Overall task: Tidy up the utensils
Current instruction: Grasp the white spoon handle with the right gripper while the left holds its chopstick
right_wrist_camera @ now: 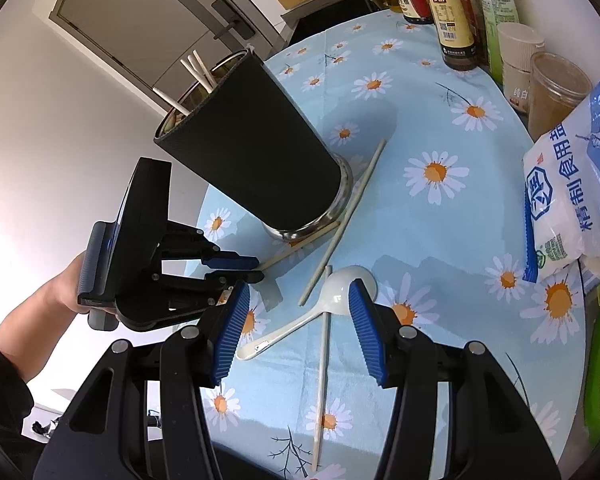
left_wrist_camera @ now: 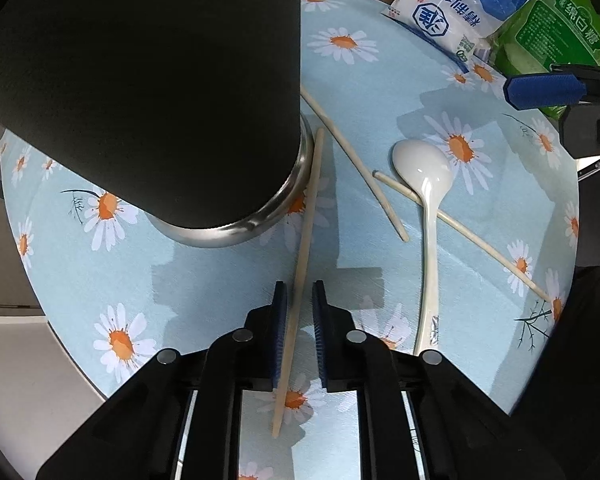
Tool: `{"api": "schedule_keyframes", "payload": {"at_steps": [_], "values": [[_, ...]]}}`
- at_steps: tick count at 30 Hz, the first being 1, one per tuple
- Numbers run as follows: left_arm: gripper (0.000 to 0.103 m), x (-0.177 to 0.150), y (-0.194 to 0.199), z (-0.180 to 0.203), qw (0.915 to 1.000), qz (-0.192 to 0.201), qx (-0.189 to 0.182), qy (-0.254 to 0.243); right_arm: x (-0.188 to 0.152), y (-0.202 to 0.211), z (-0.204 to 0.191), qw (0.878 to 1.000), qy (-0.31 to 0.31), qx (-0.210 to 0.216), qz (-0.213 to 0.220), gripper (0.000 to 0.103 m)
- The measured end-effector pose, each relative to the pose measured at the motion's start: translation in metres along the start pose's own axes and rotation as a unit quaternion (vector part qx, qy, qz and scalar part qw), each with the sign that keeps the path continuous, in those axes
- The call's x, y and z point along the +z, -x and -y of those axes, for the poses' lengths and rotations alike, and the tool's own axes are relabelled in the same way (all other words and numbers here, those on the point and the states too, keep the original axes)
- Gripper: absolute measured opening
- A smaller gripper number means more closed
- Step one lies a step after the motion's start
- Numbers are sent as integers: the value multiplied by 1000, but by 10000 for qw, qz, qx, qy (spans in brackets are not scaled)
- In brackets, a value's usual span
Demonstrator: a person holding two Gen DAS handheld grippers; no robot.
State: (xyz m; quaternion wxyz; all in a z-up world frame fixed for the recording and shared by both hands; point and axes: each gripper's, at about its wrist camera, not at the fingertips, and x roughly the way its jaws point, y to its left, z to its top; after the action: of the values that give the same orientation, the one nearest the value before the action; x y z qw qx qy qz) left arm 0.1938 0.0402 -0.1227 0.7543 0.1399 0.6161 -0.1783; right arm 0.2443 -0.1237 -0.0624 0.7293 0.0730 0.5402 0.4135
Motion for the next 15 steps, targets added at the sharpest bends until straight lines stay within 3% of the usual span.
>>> {"api": "schedule_keyframes", "payload": {"at_steps": [8,15], "values": [[5,6,-1,-6,10000,-54,60,-24,-2,-8,2,9996,-184,105,-170,52],[5,-5,4,-7,9999,21,42,120,-5,-21,19,9933,-908,540,-468,52]]}}
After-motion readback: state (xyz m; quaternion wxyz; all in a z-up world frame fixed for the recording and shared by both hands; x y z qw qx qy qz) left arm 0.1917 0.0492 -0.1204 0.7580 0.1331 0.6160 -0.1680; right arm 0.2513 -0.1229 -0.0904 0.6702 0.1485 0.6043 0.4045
